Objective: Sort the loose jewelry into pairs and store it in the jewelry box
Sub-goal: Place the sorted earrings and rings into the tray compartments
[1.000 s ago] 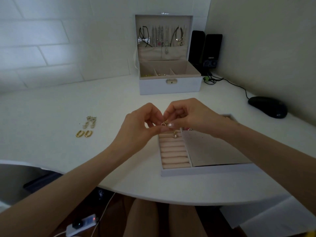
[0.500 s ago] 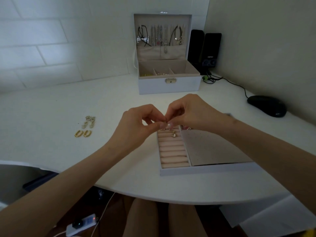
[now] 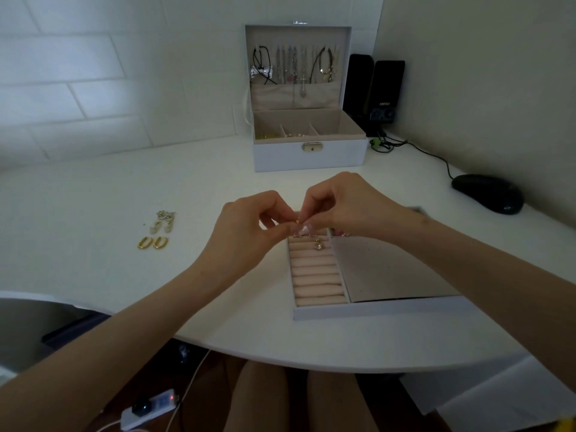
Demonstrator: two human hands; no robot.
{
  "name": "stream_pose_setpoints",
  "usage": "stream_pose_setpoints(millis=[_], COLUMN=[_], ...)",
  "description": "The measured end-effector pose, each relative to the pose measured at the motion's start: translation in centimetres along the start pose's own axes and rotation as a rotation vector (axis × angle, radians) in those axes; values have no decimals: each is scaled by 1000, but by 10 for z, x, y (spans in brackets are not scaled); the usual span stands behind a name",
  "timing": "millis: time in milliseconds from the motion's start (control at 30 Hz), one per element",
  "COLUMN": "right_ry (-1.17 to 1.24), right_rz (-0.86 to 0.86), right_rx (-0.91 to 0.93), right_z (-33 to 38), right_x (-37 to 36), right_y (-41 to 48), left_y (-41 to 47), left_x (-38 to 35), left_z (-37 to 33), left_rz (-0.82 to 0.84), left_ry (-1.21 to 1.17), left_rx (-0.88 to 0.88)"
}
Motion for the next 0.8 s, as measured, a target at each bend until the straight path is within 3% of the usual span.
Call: stream_pose_setpoints(millis=[267, 433, 800], right_ry=[-297, -312, -258], right_rz=[-36, -52, -43], right_rx=[101, 106, 96], right_z=[-1, -5, -10], right_x=[-14, -14, -13], right_y=[6, 10, 11], left_y=[-10, -9, -10], left_x=[-21, -23, -23], left_z=[7, -5, -9], left_rz=[60, 51, 23], left_ry=[180, 316, 354], left_rx=[3, -130, -191])
Point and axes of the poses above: each hand's wrist, its own y-axis towards the middle knuckle, its own x-axis out of the back of the hand, z = x × y, the point moved 10 cm from there along y, towards the middle knuckle, and after that the axes turned 9 degrees about -x, right-handed, at the moved point
